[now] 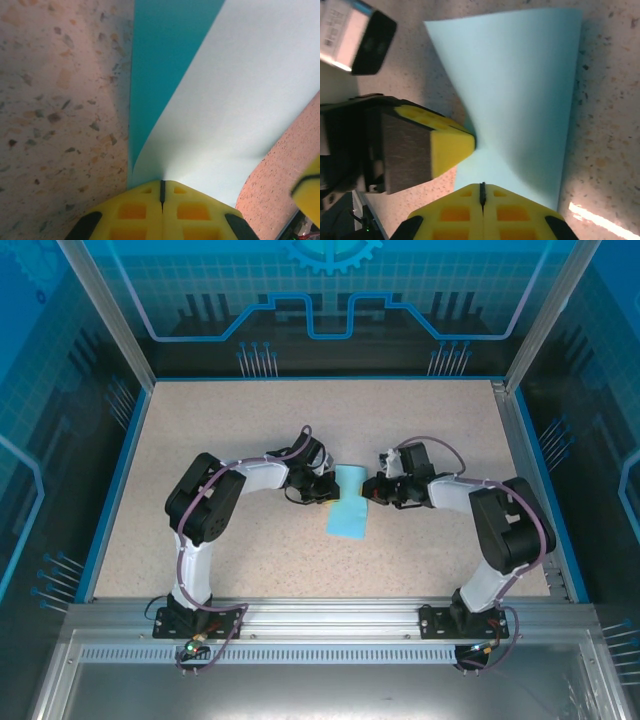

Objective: Fold a paper plane with a square sheet of paper (pick it up from the middle)
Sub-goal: Fold the square sheet of paper in half at the center of the table.

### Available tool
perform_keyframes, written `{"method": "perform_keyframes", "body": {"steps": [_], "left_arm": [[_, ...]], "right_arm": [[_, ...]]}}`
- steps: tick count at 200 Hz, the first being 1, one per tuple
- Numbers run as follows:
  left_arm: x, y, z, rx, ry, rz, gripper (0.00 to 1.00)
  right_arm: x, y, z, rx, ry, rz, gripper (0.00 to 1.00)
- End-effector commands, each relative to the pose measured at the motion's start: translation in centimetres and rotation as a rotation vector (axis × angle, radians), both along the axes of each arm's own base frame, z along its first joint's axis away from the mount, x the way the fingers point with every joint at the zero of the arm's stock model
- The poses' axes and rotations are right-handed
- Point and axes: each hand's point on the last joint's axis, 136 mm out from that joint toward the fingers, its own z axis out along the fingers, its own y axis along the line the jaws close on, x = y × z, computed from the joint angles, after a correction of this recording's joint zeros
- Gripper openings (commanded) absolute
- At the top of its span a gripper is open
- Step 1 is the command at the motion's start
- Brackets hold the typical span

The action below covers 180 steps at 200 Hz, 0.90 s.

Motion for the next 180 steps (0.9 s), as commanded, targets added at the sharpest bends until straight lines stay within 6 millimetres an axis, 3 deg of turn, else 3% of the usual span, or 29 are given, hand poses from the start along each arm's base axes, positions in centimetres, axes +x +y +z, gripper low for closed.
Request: {"method": "perform_keyframes", "body": {"steps": [1,75,98,138,158,180], "left_arm": [[-3.3,2.5,-5.1,0.148,0.13,-0.003,0.0],[-3.4,2.7,-5.3,0.156,0.133,-0.004,0.0],[-3.4,2.7,-5.3,0.158,0.132,-0.005,0.0],[-3.4,2.8,-5.3,0.16,0.133,-0.006,0.0],[-3.4,2.7,-5.4,0.16,0.133,-0.008,0.0],[-3.4,2.8,-5.5,0.161,0.134,-0.007,0.0]], "right_arm": [[0.4,0.2,-0.7,0.008,0.0,0.025,0.0],[-1.9,-1.7,-6.3,-0.106,0.123,0.002,0.0],[-1.5,-1.3,-5.1,-0.084,0.102,0.009,0.0],[0.8,-0.4,-0.2,-0.004,-0.007,0.016,0.0],[1.6,-0.5,0.1,0.015,-0.013,0.013,0.0],[1.9,-0.7,-1.0,0.018,0.015,0.005,0.0]]}}
